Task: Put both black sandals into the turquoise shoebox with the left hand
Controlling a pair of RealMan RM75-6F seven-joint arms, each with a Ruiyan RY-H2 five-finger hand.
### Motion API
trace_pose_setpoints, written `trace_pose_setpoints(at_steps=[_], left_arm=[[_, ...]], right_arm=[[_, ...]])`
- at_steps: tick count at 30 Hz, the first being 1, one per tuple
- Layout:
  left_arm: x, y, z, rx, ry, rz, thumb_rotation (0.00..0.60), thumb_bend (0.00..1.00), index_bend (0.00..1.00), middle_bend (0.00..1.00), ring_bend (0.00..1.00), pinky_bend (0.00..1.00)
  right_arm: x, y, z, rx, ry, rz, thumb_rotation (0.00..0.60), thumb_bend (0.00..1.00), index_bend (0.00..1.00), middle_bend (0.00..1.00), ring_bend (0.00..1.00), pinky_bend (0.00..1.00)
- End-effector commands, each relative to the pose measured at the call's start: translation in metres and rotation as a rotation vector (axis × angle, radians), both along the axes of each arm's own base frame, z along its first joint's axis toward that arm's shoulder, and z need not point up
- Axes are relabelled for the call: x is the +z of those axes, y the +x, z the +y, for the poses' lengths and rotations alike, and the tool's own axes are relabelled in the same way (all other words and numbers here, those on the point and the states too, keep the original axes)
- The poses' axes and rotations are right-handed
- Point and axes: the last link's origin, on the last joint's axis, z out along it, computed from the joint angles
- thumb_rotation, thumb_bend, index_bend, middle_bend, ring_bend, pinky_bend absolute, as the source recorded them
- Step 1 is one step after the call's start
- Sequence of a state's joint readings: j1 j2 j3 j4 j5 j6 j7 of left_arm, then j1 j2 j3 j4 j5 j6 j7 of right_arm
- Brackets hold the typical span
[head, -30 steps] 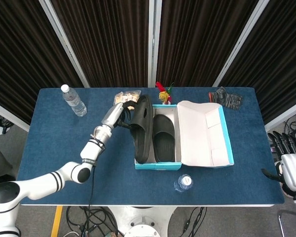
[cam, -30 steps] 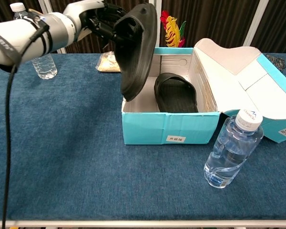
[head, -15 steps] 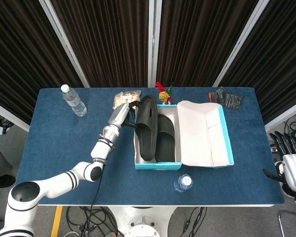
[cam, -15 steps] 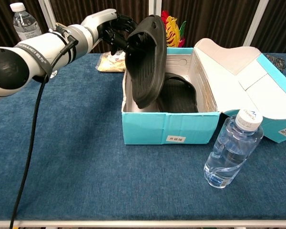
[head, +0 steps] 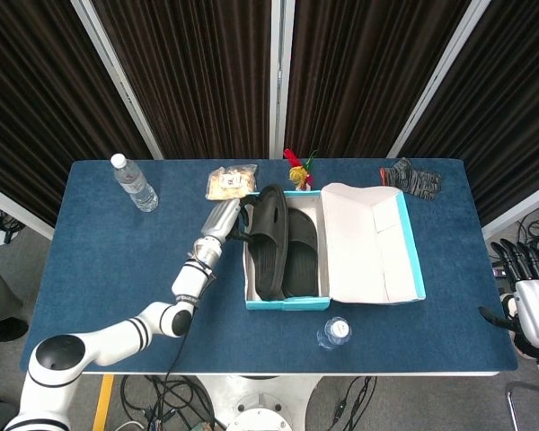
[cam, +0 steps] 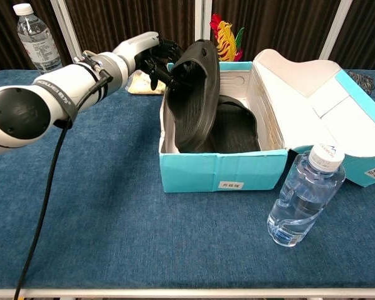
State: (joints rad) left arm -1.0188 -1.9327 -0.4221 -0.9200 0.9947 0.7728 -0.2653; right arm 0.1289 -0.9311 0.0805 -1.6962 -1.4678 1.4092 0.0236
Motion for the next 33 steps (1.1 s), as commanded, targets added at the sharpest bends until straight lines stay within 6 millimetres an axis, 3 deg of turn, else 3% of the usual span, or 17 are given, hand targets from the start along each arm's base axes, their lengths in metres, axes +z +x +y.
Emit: trace_pose_setpoints(at_steps=[1, 22, 24, 27, 30, 33], left_arm=[[-0.004, -0.001, 0.0, 0.001, 0.007, 0.023, 0.6, 0.01, 0.6, 0.62, 0.56, 0.68], [-0.02, -0.004, -0.002, -0.021, -0.061, 0.168, 0.6, 0.01, 0.57, 0.59, 0.51, 0.64], [-0.022, -0.005, -0.003, -0.023, -0.079, 0.187, 0.6, 0.01, 0.53, 0.54, 0.46, 0.62], [-0.021, -0.005, -0.006, -0.047, -0.094, 0.211, 0.6, 0.01, 0.34, 0.35, 0.3, 0.56], [-0.018, -0.002, -0.009, -0.079, -0.066, 0.228, 0.6, 0.01, 0.19, 0.21, 0.19, 0.49], [-0.013, 0.0, -0.009, -0.1, -0.046, 0.236, 0.6, 0.01, 0.12, 0.12, 0.09, 0.39]], right_arm=[[0.0, 0.0, 0.0, 0.0, 0.001, 0.0, 0.6, 0.03, 0.02, 0.05, 0.0, 0.04], [0.0, -0.001, 0.0, -0.005, 0.003, -0.001, 0.6, 0.03, 0.02, 0.05, 0.0, 0.04], [0.0, -0.002, 0.0, -0.006, 0.002, -0.001, 0.6, 0.03, 0.02, 0.05, 0.0, 0.04], [0.0, -0.002, 0.0, -0.007, 0.002, 0.0, 0.6, 0.03, 0.02, 0.05, 0.0, 0.04], [0.0, -0.001, -0.001, -0.005, 0.002, 0.0, 0.6, 0.03, 0.02, 0.05, 0.0, 0.04], [-0.001, -0.001, -0.001, -0.002, 0.004, 0.0, 0.6, 0.03, 0.02, 0.05, 0.0, 0.04]])
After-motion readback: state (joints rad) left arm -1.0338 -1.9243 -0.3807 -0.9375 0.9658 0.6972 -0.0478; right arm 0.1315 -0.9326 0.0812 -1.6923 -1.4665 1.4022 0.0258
